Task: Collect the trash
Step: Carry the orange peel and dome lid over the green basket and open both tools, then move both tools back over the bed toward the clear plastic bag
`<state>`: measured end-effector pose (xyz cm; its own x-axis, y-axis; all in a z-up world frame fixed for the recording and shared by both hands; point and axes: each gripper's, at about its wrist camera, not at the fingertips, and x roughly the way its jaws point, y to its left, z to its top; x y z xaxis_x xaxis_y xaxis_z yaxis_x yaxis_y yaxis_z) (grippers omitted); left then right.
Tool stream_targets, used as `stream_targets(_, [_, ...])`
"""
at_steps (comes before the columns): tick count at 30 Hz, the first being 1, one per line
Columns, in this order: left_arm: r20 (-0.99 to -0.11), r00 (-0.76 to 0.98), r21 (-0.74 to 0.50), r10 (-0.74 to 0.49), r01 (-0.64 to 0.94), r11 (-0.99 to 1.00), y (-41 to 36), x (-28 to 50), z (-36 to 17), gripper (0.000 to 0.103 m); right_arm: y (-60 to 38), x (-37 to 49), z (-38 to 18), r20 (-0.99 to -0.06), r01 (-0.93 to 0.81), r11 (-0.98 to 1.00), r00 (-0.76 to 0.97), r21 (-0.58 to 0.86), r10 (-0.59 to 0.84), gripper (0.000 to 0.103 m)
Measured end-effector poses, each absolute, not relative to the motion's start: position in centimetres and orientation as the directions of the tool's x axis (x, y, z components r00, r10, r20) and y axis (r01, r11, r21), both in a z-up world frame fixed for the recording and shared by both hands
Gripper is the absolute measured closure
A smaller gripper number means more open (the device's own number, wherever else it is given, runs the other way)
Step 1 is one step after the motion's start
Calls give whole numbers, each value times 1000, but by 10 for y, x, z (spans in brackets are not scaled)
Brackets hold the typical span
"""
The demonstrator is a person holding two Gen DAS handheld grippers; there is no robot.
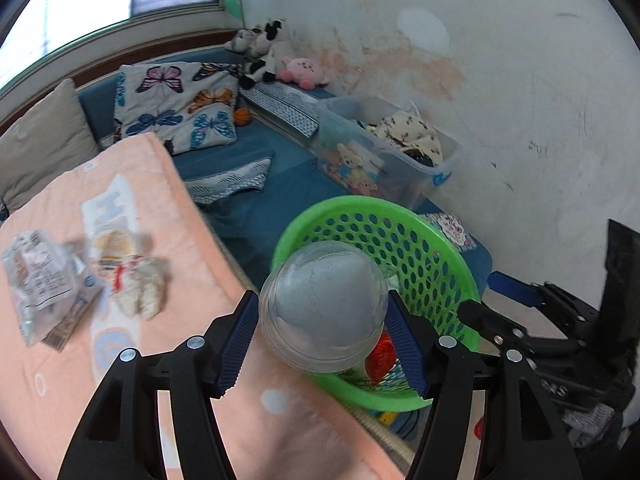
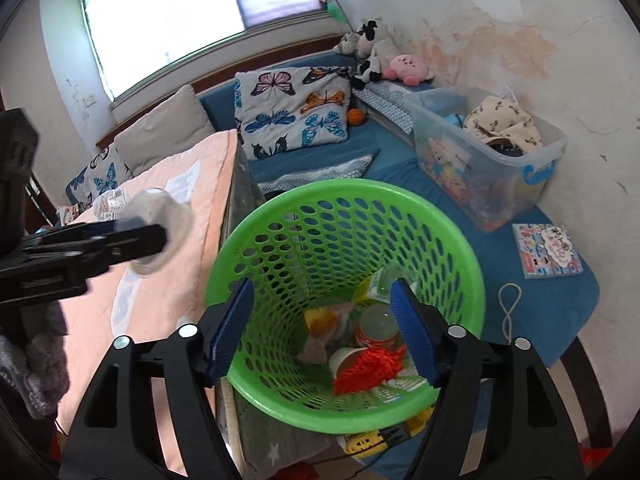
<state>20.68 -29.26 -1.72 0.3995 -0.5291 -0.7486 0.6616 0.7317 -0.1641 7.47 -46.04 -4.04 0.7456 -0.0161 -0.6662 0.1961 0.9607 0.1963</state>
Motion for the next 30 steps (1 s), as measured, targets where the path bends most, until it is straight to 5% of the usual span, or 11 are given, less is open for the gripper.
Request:
stream_targets(11, [-788,337,-176,-515,678,714,-325,206,-41,40,-470,59,-42,-657,218,955,753,199,-35,23])
stream_targets(16, [-781,327,-194,-532,683,704,-323,205,-44,29,-470,60,-43,-658,218,954,753,205,-31,22])
stream_targets(30, [-754,438,-157,-489,603,782,-258,213,-27,26,-433,79,-34,-653,136,974,757,184,18,21])
